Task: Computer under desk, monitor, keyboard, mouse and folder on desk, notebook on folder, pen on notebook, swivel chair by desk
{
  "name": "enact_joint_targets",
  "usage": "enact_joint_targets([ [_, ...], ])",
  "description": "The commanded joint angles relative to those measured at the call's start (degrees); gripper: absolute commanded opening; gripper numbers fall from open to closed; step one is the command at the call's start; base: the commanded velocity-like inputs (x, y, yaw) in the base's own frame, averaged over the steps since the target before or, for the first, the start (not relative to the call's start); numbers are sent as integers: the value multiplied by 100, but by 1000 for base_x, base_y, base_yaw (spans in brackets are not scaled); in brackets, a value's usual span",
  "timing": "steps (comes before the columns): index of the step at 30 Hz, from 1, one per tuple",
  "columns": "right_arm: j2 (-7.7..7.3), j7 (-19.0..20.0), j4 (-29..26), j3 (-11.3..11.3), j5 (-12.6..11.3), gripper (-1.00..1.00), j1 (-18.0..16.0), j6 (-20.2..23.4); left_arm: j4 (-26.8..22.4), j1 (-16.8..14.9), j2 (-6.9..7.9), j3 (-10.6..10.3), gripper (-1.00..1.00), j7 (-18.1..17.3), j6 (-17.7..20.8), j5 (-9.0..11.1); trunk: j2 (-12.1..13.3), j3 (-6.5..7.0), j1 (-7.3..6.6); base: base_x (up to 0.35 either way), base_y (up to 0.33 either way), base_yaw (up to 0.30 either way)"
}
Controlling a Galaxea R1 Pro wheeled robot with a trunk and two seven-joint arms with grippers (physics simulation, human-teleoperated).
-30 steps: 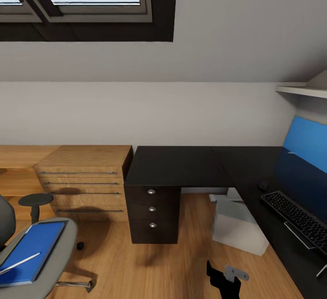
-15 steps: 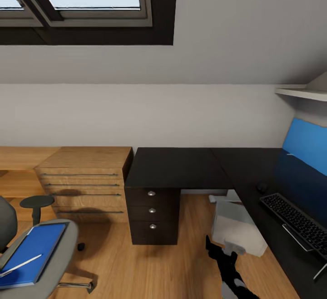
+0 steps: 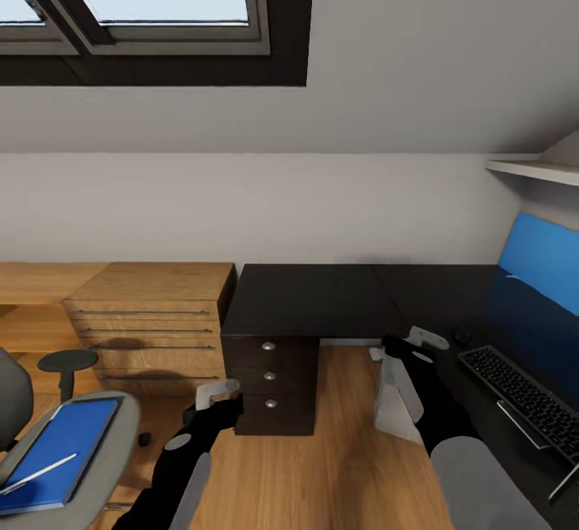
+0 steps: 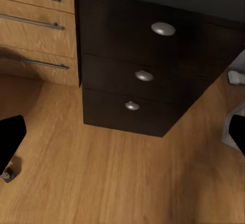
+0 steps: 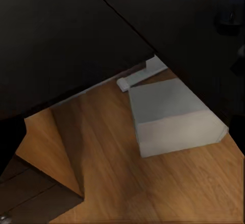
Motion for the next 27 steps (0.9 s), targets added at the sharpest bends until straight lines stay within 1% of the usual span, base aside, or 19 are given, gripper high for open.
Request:
enact_joint_targets([
  [1,3,-62,-30,-17,-52,100,-39,96,-126,-28,-31,-8,100,48,104,69,36,10,-22,0,0,0],
  [3,1,-125,-28,-23,-52,100,-89,197,-374,-63,-75,-14,100,25,241,80,77,28,-44,0,0,0],
  [5,2,-132,-30,-18,-35,100,-82,207,-381,-66,-56,-16,100,20,248,80,77,28,-44,0,0,0],
  [6,2,-128,-51,-5,160,100,3,193,-391,-69,27,-4,100,15,247,70,77,28,-44,0,0,0],
  [7,2,-126,-52,-4,207,100,14,191,-392,-69,34,-3,100,15,247,69,77,28,-44,0,0,0],
  [8,2,-126,-54,-3,332,100,34,186,-394,-70,48,-3,100,15,246,72,77,28,-44,17,0,0],
  [10,-6,-124,-56,-10,454,100,48,183,-396,-70,59,0,100,15,246,66,77,28,-44,167,0,0],
  [15,-45,-108,-78,-20,480,100,55,174,-396,-70,68,9,100,23,246,58,77,28,-44,296,0,0],
  [27,-51,-115,-83,-11,475,100,56,173,-392,-70,62,-3,100,27,238,44,77,28,-44,320,-1,0],
])
